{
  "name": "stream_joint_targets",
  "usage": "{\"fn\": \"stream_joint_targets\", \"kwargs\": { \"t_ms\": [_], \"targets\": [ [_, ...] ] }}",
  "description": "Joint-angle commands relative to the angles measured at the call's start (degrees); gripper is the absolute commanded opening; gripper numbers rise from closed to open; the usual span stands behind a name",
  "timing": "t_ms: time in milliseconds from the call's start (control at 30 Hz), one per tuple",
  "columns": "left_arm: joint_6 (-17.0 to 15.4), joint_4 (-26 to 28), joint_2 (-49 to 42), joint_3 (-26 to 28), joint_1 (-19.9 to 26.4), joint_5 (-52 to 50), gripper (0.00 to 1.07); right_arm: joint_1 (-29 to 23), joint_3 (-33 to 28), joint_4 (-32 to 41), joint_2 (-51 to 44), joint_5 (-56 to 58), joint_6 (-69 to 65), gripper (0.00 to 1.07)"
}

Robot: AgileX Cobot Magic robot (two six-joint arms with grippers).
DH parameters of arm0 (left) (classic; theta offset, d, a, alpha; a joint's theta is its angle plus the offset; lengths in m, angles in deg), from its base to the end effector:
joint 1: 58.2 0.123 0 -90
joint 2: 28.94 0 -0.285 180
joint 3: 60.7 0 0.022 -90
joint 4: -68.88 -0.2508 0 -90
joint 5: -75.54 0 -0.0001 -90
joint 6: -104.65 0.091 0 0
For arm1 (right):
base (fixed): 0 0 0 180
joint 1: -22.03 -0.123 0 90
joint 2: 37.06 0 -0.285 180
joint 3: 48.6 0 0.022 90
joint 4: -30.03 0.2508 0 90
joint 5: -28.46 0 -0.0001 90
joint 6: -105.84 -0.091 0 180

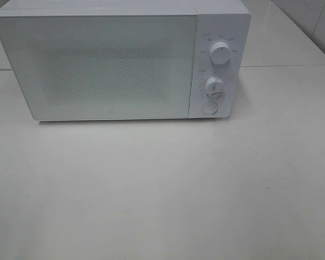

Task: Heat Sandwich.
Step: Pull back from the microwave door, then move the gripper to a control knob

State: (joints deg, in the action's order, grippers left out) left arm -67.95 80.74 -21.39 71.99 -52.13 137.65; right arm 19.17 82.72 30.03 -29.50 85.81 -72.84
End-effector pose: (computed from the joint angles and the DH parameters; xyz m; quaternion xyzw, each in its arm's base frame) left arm -0.0082 -0.0175 0.2828 0.0164 0.8478 -0.0414 0.5284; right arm -0.0029 -0.0001 0.2817 -0.0305 0.8362 0.0074 0.5476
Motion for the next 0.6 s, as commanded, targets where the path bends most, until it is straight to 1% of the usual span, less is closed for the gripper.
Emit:
{"fn": "stream_joint_targets", "kwargs": {
  "t_ms": [33, 67, 600],
  "targets": [
    [-2.8, -1.7, -1.4, -0.3, -0.1, -0.7, 0.98, 0.2, -0.1, 0.0, -1.3, -0.3, 0.6, 0.75],
    [-3.4, -2.2, -1.4, -0.3, -0.1, -0.7, 0.98, 0.2, -0.1, 0.0, -1.3, -0.3, 0.6, 0.75],
    [-3.4, -2.2, -1.4, -0.3, -0.1, -0.7, 0.98, 0.2, -0.1, 0.0, -1.3, -0.3, 0.6, 0.75]
  ]
}}
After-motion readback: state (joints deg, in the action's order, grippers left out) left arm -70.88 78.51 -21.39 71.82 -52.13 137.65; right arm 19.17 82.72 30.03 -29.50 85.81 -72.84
